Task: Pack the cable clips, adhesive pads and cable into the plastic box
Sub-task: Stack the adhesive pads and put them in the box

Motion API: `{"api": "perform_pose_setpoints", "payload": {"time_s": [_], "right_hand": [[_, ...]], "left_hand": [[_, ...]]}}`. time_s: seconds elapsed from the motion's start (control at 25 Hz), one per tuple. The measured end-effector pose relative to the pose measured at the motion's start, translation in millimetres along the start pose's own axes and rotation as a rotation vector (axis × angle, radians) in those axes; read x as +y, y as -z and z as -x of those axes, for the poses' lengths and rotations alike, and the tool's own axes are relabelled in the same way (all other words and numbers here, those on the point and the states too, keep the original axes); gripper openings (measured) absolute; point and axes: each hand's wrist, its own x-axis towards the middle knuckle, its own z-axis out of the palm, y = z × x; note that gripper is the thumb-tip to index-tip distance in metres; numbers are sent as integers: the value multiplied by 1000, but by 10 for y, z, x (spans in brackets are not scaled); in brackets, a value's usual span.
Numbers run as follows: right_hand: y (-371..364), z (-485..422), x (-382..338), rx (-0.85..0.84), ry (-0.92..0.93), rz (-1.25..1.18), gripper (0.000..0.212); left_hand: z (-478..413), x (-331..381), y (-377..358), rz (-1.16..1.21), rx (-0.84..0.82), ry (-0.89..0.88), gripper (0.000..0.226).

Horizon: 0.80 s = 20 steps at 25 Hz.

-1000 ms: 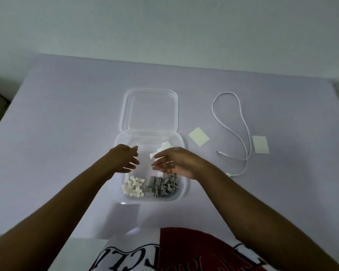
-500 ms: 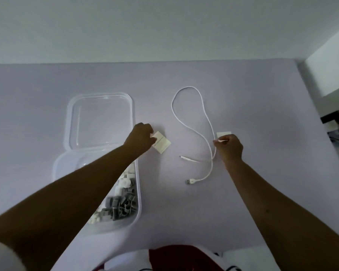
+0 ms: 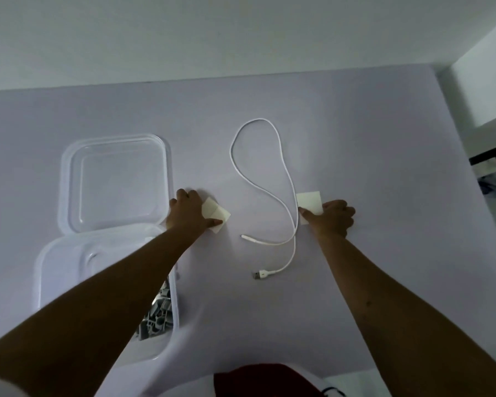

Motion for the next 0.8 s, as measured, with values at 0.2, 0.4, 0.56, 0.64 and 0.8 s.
{"api": "perform_pose_setpoints", "payload": {"time_s": [0.2,0.4,0.56,0.64,0.8], "right_hand": [[53,26,37,29,140,-150,50],[171,387,-149,17,366,-455,24],[179,909,-453,-393,637,-572,15],[178,1091,-554,-419,740,-535,21],[103,1359,-576,-456,756,-482,23]], "left_hand": [[49,35,69,390,57,49,34],[262,66,303,1144,-129,144,22],[620,18,519,1332,-374,19,25],[784,-66,623,1289,-378,-35,23],[1061,-274,711,1316,-323,-89,23]]}}
